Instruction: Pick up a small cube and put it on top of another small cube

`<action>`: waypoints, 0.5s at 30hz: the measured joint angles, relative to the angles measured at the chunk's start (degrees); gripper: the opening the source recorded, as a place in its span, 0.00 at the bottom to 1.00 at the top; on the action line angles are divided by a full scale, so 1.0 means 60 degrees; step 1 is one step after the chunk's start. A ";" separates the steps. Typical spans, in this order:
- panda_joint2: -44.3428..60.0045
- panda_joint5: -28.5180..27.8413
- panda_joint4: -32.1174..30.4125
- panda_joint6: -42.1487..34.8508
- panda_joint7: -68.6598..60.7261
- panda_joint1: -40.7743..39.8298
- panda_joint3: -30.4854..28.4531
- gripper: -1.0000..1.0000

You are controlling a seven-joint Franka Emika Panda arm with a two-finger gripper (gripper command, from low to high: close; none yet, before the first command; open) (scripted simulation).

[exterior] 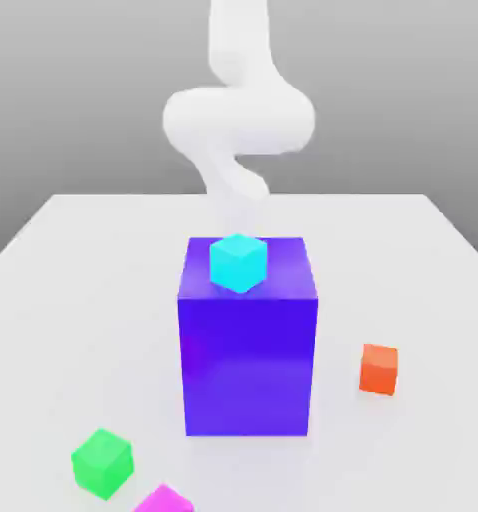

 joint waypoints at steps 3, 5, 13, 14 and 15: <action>0.1085 0.0468 0.0029 0.0228 -0.1246 0.0564 -0.0653 0.50; 0.1779 0.0783 0.0048 0.0373 -0.2055 0.0913 -0.1066 0.50; 0.4582 0.2257 0.0132 0.0915 -0.5419 0.1774 -0.2209 0.50; 0.4933 0.2439 0.0143 0.0982 -0.5839 0.1824 -0.2291 0.50; 0.5283 0.2610 0.0153 0.1050 -0.6251 0.1860 -0.2357 0.50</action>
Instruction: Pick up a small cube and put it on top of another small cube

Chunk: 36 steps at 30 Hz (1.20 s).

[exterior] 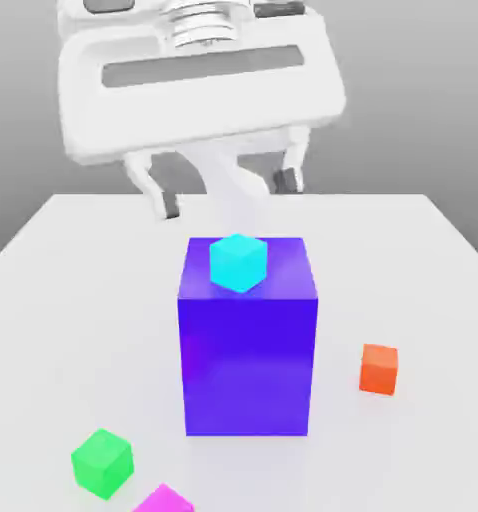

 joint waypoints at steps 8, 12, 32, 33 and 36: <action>0.2625 0.0743 0.0041 0.0687 -0.2859 -0.0099 -0.0121 0.50; 0.3756 0.0539 0.0014 0.1176 -0.3898 -0.0291 -0.0072 0.50; 0.5666 -0.0197 0.0064 0.2378 -0.5105 -0.0651 0.0009 0.00; 0.5331 -0.0393 -0.0034 0.2137 -0.5032 -0.0578 -0.0128 0.00; 0.4607 -0.0783 -0.0502 0.1817 -0.6374 -0.0952 -0.0275 0.00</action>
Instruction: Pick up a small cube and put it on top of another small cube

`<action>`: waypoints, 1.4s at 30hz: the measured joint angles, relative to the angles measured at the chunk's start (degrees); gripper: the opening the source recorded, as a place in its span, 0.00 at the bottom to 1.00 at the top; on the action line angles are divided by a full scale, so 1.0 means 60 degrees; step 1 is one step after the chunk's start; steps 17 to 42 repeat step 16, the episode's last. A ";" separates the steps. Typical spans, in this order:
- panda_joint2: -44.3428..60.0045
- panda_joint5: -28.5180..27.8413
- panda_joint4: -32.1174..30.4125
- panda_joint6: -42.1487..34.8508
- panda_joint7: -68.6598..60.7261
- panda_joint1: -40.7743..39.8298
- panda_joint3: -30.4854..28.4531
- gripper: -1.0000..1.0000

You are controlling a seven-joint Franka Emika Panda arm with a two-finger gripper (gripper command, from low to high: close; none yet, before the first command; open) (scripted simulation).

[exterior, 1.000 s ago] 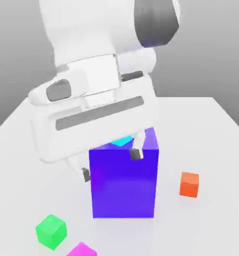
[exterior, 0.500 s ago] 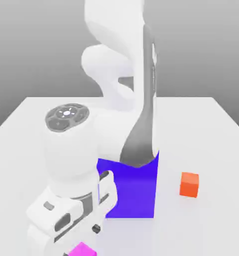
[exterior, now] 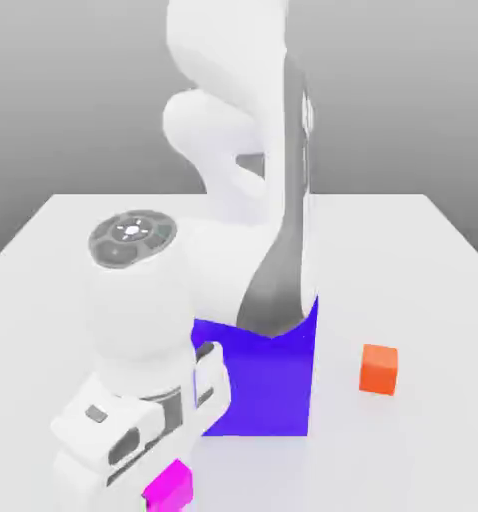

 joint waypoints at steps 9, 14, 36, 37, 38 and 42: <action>-0.1459 -0.0921 -0.1376 0.0157 -0.4516 -0.1148 -0.0270 0.00; -0.0342 -0.0031 -0.1332 0.1172 -0.5316 -0.1615 0.0320 1.00; -0.0342 -0.0031 -0.1332 0.1172 -0.5316 -0.1615 0.0320 1.00; -0.0342 -0.0031 -0.1332 0.1172 -0.5316 -0.1615 0.0320 1.00; -0.0342 -0.0031 -0.1332 0.1172 -0.5316 -0.1615 0.0320 1.00; -0.0342 -0.0031 -0.1332 0.1172 -0.5316 -0.1615 0.0320 1.00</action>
